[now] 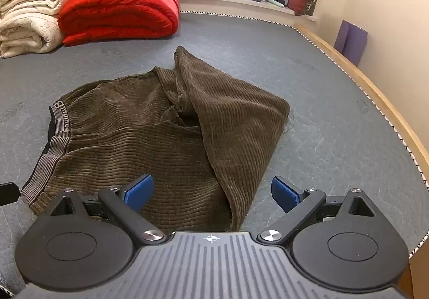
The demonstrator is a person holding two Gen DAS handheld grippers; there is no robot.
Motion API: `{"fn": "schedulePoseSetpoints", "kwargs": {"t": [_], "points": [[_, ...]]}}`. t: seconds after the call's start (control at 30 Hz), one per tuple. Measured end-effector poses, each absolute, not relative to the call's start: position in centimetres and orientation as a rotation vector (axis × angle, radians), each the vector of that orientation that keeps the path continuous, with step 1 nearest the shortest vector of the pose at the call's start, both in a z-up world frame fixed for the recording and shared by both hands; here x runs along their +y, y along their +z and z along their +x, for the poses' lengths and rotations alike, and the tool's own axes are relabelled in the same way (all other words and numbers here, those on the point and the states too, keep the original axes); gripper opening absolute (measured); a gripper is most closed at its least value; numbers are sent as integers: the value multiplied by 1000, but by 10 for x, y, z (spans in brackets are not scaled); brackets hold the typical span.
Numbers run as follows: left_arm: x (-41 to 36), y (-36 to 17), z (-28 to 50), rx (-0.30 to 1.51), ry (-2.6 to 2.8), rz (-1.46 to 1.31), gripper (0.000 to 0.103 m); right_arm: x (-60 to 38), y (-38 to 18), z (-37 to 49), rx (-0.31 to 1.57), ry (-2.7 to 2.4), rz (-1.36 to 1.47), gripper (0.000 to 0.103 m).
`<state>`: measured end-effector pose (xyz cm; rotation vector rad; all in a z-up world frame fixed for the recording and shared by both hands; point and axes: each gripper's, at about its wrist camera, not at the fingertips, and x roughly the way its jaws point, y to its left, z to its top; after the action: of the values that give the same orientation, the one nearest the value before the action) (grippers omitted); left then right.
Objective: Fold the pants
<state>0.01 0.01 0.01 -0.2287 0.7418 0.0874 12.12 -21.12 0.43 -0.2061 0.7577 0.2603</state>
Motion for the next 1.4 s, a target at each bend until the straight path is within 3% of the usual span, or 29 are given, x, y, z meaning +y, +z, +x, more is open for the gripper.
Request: {"fn": "schedulePoseSetpoints", "kwargs": {"t": [1.03, 1.1, 1.2, 1.23, 1.27, 1.33, 1.4], "points": [[-2, -1, 0, 721, 74, -207, 99, -209, 3, 121, 762, 265, -209, 95], [-2, -1, 0, 728, 64, -220, 92, -210, 3, 121, 759, 266, -210, 95], [-1, 0, -2, 716, 31, -240, 40, -210, 5, 120, 754, 268, -202, 91], [0, 2, -2, 717, 20, -235, 15, -211, 6, 120, 746, 267, -197, 83], [3, 5, -2, 720, 10, -232, 10, -212, 7, 119, 739, 267, -191, 77], [13, 17, 1, 731, -26, -236, 10, -213, 9, 121, 735, 277, -163, 42], [31, 33, 4, 704, -59, -262, 10, -213, 13, 122, 731, 299, -115, 32]]}}
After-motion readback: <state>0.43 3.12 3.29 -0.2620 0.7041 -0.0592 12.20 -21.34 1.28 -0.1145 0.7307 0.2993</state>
